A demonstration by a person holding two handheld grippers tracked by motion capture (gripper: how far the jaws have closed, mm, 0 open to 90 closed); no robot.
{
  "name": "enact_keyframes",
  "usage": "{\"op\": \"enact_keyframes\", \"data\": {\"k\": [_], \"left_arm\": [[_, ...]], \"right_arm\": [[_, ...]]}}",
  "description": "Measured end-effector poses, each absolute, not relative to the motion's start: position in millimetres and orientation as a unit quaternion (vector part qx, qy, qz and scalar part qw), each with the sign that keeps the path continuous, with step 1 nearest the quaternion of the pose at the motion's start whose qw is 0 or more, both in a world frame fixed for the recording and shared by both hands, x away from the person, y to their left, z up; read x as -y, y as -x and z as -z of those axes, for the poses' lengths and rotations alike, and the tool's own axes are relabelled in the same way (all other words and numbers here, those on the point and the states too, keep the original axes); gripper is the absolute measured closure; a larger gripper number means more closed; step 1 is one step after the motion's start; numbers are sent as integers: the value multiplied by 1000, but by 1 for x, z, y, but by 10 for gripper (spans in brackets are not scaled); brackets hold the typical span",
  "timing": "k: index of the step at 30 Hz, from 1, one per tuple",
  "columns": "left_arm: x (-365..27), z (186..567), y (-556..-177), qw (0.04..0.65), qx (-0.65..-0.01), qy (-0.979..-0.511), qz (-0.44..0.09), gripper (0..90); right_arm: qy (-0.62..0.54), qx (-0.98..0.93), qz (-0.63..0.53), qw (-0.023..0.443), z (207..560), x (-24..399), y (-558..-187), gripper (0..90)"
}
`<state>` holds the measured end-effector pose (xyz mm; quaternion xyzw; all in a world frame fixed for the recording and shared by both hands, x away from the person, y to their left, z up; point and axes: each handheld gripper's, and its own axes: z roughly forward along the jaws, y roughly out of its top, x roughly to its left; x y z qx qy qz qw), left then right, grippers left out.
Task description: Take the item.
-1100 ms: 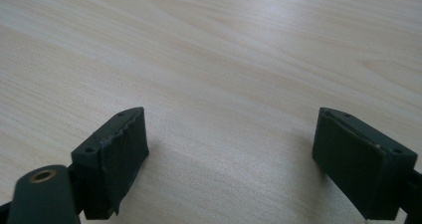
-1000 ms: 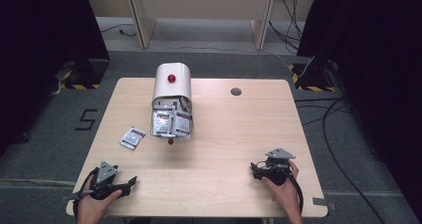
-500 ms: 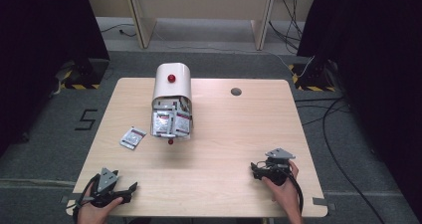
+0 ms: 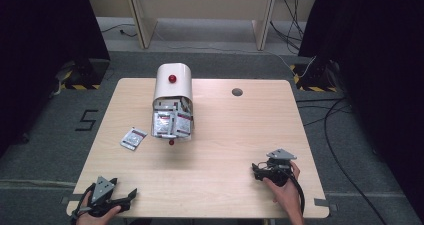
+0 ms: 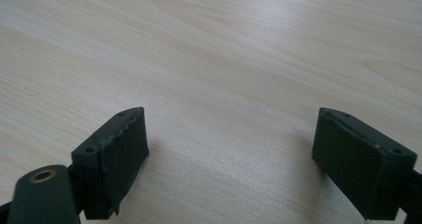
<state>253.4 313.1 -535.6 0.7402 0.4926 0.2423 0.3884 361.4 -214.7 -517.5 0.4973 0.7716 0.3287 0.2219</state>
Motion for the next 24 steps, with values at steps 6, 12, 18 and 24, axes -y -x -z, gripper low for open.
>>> {"op": "enact_keyframes", "data": {"k": [6,12,18,24], "left_arm": [[-310,538,-248,398,-494,-732,-250,143],[-310,540,-247,403,-492,-729,-253,140],[-310,540,-247,404,-492,-729,-252,139],[-310,540,-247,402,-493,-729,-252,139]], "right_arm": [[-497,-772,-329,222,518,215,-361,151],[-497,-771,-329,222,518,215,-361,151],[-497,-772,-329,222,518,215,-361,151],[-498,-771,-329,221,518,215,-362,151]]}}
